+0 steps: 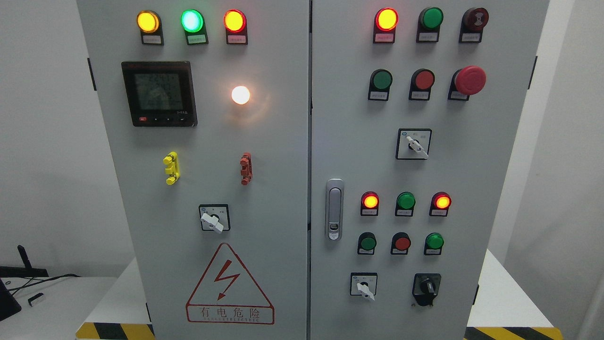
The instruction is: Trip black knob to open circuit
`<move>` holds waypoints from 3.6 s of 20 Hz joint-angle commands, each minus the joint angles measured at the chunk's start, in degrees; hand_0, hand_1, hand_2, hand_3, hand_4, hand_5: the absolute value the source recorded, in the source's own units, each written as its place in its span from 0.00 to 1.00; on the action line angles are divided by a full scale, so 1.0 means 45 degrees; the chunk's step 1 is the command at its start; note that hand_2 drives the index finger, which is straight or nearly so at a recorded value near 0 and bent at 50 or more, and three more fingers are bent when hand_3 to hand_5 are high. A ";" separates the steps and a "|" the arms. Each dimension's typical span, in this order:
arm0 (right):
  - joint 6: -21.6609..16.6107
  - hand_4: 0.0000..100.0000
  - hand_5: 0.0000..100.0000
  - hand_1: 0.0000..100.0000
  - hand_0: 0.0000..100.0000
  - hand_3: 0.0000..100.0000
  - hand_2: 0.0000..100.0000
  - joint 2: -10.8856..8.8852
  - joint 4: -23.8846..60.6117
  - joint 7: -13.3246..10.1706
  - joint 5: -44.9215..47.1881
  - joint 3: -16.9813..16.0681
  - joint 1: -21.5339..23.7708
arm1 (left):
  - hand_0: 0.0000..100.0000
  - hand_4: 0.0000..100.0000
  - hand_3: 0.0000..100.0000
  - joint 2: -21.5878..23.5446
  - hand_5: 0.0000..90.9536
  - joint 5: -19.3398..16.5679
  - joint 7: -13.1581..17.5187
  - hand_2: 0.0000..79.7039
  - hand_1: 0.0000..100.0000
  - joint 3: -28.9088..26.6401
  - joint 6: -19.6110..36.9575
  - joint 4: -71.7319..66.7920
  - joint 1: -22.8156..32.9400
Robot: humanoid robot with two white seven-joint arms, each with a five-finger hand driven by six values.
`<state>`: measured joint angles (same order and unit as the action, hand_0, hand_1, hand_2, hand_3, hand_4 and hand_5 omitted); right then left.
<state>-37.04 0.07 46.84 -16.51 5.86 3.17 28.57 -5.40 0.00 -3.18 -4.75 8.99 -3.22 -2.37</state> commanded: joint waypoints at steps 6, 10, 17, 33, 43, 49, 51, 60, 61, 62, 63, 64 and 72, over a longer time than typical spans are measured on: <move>-0.1183 0.64 0.69 0.58 0.23 0.68 0.40 -0.0270 0.7224 -0.0159 -0.0032 -0.1115 0.1151 | 0.12 0.00 0.00 0.0008 0.00 -0.0391 0.0004 0.00 0.39 0.0000 -0.0006 -0.0007 0.0000; -0.1008 0.66 0.71 0.58 0.24 0.70 0.40 -0.0290 0.8981 -0.0042 -0.0342 -0.1388 0.1132 | 0.12 0.00 0.00 0.0008 0.00 -0.0391 0.0004 0.00 0.39 0.0000 -0.0006 -0.0007 0.0000; -0.0112 0.66 0.72 0.54 0.26 0.70 0.35 -0.0270 1.1288 0.0388 -0.1301 -0.1974 0.0918 | 0.12 0.00 0.00 -0.0012 0.00 -0.0391 0.0004 0.00 0.39 0.0000 -0.0006 0.0012 0.0000; 0.3774 0.74 0.90 0.64 0.24 0.68 0.34 -0.0251 1.5235 0.0407 -0.2296 -0.2365 -0.0702 | 0.12 0.00 0.00 0.0008 0.00 -0.0391 0.0004 0.00 0.39 0.0000 -0.0006 -0.0007 0.0000; 0.7269 0.86 0.99 0.73 0.16 0.76 0.36 -0.0290 1.5256 0.0407 -0.3448 -0.2170 -0.2987 | 0.12 0.00 0.00 0.0007 0.00 -0.0391 0.0004 0.00 0.39 0.0000 -0.0006 -0.0007 0.0000; 0.8716 0.89 0.99 0.74 0.20 0.77 0.39 -0.0290 1.5255 0.0407 -0.3664 -0.1683 -0.3808 | 0.12 0.00 0.00 0.0008 0.00 -0.0391 0.0004 0.00 0.39 0.0000 -0.0006 0.0012 0.0000; 0.9283 0.89 0.99 0.74 0.21 0.78 0.39 -0.0251 1.5178 0.0388 -0.3665 -0.1468 -0.4218 | 0.12 0.00 0.00 0.0007 0.00 -0.0391 0.0004 0.00 0.39 0.0000 -0.0006 -0.0007 0.0000; 1.0749 0.88 0.99 0.72 0.29 0.78 0.41 0.0061 1.4163 0.0349 -0.3684 -0.1213 -0.5702 | 0.12 0.00 0.00 -0.0012 0.00 -0.0391 0.0004 0.00 0.39 0.0000 -0.0006 0.0013 0.0000; 1.0750 0.88 0.99 0.73 0.29 0.78 0.41 0.0100 1.3988 0.0349 -0.3684 -0.1232 -0.5801 | 0.12 0.00 0.00 -0.0012 0.00 -0.0391 0.0004 0.00 0.39 0.0000 -0.0006 0.0013 0.0000; 1.0789 0.88 0.99 0.73 0.30 0.78 0.42 0.0120 1.3870 0.0349 -0.3684 -0.1252 -0.5879 | 0.12 0.00 0.00 0.0007 0.00 -0.0391 0.0004 0.00 0.39 0.0000 -0.0006 0.0013 0.0000; 1.0789 0.88 0.99 0.73 0.31 0.79 0.42 0.0120 1.3811 0.0349 -0.3684 -0.1252 -0.5899 | 0.12 0.00 0.00 0.0008 0.00 -0.0391 0.0004 0.00 0.39 0.0000 -0.0006 0.0013 0.0000; 1.0809 0.88 0.99 0.73 0.32 0.79 0.42 0.0120 1.3810 0.0349 -0.3684 -0.1233 -0.5900 | 0.12 0.00 0.00 -0.0012 0.00 -0.0391 0.0004 0.00 0.39 0.0000 -0.0006 0.0013 0.0000; 1.1356 0.88 0.99 0.74 0.33 0.79 0.43 0.0120 1.3225 0.0349 -0.3665 -0.0959 -0.6544 | 0.12 0.00 0.00 0.0008 0.00 -0.0391 0.0004 0.00 0.39 0.0000 -0.0006 0.0012 0.0000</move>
<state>13.64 0.00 109.78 -14.97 -10.65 -1.92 1.15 -5.40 0.00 -3.18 -4.75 8.99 -3.19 -2.37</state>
